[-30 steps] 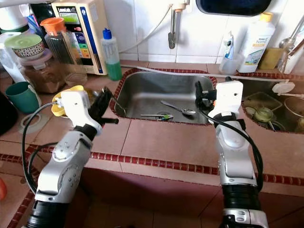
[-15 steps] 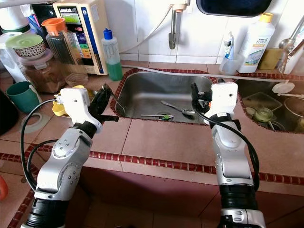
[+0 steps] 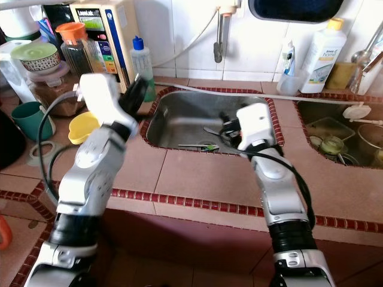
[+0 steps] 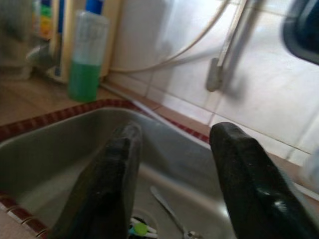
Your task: Kitchen organization
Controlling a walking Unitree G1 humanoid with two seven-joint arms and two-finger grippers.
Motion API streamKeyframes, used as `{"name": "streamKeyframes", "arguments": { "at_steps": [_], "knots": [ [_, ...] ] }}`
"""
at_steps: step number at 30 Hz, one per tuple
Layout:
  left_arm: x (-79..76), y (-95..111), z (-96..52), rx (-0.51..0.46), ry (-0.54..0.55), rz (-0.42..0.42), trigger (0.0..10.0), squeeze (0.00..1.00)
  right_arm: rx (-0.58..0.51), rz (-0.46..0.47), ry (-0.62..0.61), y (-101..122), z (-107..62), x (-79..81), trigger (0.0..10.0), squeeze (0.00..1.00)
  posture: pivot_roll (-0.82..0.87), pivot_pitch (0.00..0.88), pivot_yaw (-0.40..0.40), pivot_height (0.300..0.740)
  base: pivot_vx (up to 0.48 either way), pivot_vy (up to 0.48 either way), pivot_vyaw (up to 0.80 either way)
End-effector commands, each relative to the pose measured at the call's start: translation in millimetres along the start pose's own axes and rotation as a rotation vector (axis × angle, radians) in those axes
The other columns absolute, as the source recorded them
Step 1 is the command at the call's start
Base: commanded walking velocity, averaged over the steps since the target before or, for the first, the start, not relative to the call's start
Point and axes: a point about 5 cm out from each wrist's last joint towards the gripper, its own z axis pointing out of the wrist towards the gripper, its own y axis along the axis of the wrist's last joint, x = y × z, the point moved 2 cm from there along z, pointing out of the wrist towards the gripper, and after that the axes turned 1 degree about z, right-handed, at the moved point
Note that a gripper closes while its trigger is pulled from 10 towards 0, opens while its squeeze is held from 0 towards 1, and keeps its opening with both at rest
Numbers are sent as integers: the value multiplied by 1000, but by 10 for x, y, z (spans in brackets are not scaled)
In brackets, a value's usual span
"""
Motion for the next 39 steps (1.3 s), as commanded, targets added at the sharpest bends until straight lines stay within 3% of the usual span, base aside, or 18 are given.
{"name": "streamKeyframes", "arguments": {
  "at_steps": [1,3,4,5,9,10,16,24,31,37,38,39],
  "knots": [
    [14,-90,25,32,0,-8,10000,0,6,-20,52,37,48,-9,0,0,-8,1,43,740,0,0,0],
    [-26,-113,63,40,-9,-18,10000,0,19,-40,91,32,75,9,196,0,-11,8,40,740,0,0,0],
    [-42,-125,76,43,-12,-23,10000,0,17,-51,101,39,84,11,8353,0,-11,8,40,740,0,0,0],
    [-68,-138,95,46,-16,-35,10000,0,13,-60,98,55,110,-5,9843,0,-12,15,36,740,0,0,0],
    [-170,-184,125,62,-36,-59,10000,0,-7,-58,88,124,182,-56,10000,0,-9,29,25,740,0,0,0],
    [-206,-204,127,64,-42,-70,10000,0,-16,-39,101,150,214,-49,10000,1000,-8,38,15,740,0,0,0],
    [-260,-217,165,57,-35,-110,10000,0,-23,-15,187,187,295,100,10000,1000,-9,50,-10,740,0,0,0],
    [-309,-201,203,48,-33,-136,10000,0,-11,-7,240,179,340,172,10000,1000,-13,58,-17,740,0,0,0],
    [-493,-190,238,53,-89,-171,10000,0,23,-21,266,103,394,279,10000,1000,-7,55,-11,740,0,0,0],
    [-655,-166,235,68,-136,-206,10000,0,36,-86,278,65,449,354,10000,992,2,50,-11,740,0,0,0],
    [-679,-171,226,74,-138,-220,10000,0,34,-102,274,68,466,364,10000,859,2,50,-11,740,0,0,0],
    [-694,-177,218,79,-140,-227,10000,0,32,-109,271,73,474,365,10000,337,3,50,-11,740,0,0,0]
  ]
}}
